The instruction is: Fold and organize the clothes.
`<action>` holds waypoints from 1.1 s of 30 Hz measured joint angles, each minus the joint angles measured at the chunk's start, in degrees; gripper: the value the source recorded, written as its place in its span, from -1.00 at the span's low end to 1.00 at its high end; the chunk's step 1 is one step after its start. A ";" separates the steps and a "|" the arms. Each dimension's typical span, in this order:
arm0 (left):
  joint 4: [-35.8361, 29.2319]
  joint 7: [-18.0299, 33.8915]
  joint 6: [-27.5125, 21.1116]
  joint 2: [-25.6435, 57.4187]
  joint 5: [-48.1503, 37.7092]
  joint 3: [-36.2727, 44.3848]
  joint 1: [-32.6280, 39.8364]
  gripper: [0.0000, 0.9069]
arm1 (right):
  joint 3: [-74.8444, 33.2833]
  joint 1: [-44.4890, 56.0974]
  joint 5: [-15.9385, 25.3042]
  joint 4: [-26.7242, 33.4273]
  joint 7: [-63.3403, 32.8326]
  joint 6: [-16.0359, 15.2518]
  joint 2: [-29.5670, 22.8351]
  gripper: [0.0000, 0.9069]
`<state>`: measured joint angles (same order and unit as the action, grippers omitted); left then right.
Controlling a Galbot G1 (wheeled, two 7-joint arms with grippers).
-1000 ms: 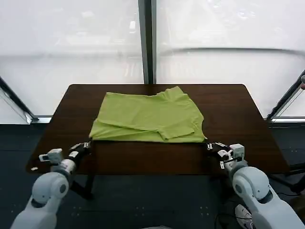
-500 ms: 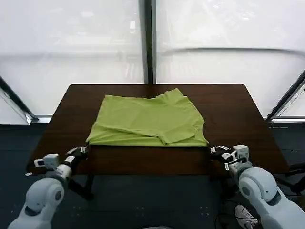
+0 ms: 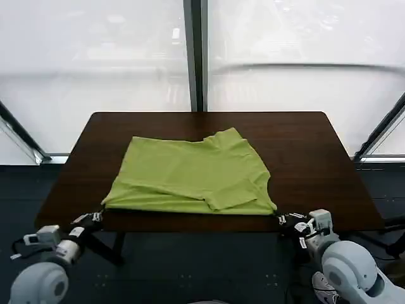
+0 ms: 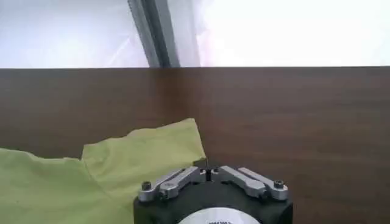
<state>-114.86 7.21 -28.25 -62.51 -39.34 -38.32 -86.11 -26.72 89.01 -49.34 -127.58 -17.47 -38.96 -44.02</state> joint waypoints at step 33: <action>-10.79 0.93 -1.92 -3.10 -0.28 -10.11 -18.09 0.94 | 9.99 -35.89 -11.69 14.26 -2.50 -3.23 -3.09 0.94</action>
<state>-125.65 8.15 -30.16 -65.61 -39.62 -48.43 -104.20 -16.73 53.11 -61.03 -113.32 -19.97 -42.19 -47.11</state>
